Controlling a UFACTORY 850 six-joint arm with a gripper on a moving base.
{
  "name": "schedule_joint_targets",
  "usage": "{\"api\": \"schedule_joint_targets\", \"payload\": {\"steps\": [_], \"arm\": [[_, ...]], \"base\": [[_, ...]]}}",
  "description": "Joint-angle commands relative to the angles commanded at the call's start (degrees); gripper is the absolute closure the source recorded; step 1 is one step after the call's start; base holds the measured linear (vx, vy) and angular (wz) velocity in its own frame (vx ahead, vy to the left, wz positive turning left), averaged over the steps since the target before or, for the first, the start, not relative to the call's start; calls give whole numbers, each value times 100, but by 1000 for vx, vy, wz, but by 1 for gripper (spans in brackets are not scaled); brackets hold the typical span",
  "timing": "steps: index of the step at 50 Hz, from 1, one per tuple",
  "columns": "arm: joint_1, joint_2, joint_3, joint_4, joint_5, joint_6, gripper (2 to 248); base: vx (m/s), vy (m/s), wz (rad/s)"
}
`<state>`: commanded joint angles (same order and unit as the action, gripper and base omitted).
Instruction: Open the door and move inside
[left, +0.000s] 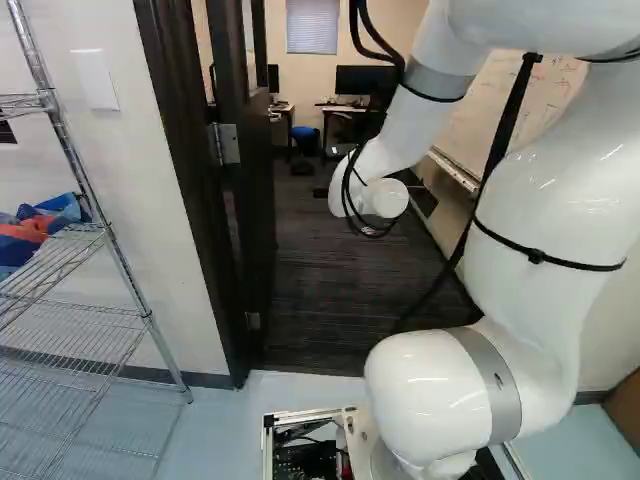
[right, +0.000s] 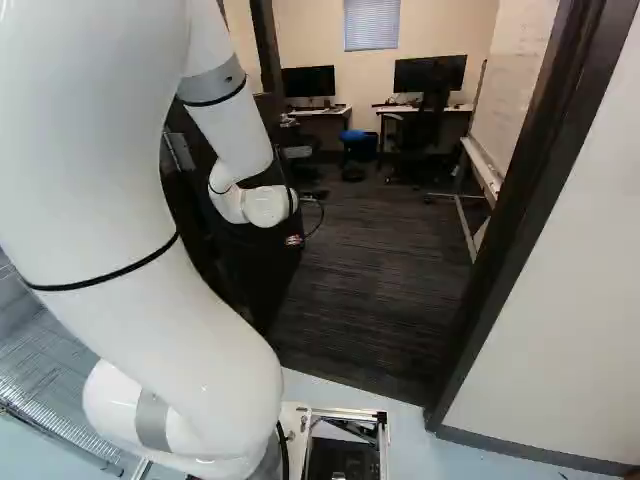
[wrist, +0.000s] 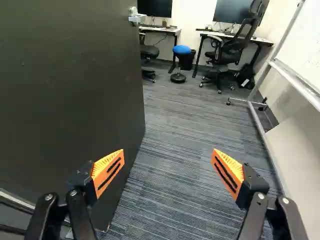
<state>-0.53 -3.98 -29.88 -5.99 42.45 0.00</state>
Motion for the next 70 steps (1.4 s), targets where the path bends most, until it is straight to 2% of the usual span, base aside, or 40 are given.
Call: {"api": "schedule_joint_targets", "payload": {"steps": [25, 70], "arm": [[11, 430, 536, 129, 163, 0, 3], [44, 1646, 2049, 493, 622, 0, 3]], "base": [[0, 0, 0], [0, 0, 0]]}}
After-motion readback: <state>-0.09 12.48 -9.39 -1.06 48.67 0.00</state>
